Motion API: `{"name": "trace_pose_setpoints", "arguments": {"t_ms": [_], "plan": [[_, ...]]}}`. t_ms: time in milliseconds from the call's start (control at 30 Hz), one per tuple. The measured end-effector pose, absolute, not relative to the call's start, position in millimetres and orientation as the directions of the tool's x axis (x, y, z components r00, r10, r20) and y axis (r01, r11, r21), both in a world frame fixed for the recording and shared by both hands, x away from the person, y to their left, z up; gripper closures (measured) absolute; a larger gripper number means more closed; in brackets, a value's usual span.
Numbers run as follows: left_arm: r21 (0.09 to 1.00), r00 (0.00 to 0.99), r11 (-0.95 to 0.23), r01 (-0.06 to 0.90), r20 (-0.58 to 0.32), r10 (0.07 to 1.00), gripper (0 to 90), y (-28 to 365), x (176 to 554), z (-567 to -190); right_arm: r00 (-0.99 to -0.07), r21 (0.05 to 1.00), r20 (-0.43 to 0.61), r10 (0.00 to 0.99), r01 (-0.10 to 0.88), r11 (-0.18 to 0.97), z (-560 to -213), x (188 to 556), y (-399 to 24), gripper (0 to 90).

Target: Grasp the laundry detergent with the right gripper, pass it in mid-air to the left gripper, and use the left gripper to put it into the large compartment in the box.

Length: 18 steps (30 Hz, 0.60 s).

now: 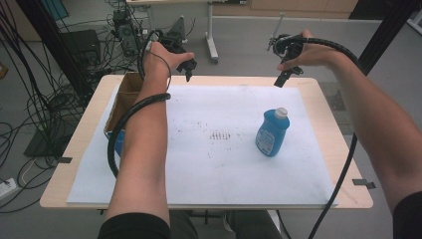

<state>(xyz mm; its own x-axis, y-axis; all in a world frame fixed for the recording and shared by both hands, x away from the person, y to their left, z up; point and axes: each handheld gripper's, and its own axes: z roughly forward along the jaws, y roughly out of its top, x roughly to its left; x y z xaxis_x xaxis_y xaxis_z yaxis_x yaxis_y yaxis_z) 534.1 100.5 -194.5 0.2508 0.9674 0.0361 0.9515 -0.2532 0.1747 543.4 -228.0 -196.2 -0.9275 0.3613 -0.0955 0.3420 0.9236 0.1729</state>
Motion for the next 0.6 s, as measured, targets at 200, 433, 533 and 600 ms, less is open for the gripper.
{"name": "trace_pose_setpoints", "arguments": {"t_ms": [200,433,533,600], "plan": [[0.179,0.250,-0.253,0.951,0.039,0.967,5.4,100,534,-192,-0.927,0.171,-0.097,0.361,0.342,0.924,-196,545,-229,13.0],[0.180,0.251,-0.255,0.950,0.043,0.967,5.4,100,533,-191,-0.927,0.176,-0.099,0.363,0.342,0.923,-194,541,-235,13.0],[0.179,0.254,-0.258,0.949,0.044,0.966,5.4,98,532,-191,-0.925,0.176,-0.100,0.366,0.346,0.922,-192,538,-239,13.1],[0.178,0.258,-0.262,0.949,0.045,0.965,5.4,97,531,-191,-0.924,0.174,-0.100,0.368,0.348,0.921,-191,536,-243,13.1]]}}
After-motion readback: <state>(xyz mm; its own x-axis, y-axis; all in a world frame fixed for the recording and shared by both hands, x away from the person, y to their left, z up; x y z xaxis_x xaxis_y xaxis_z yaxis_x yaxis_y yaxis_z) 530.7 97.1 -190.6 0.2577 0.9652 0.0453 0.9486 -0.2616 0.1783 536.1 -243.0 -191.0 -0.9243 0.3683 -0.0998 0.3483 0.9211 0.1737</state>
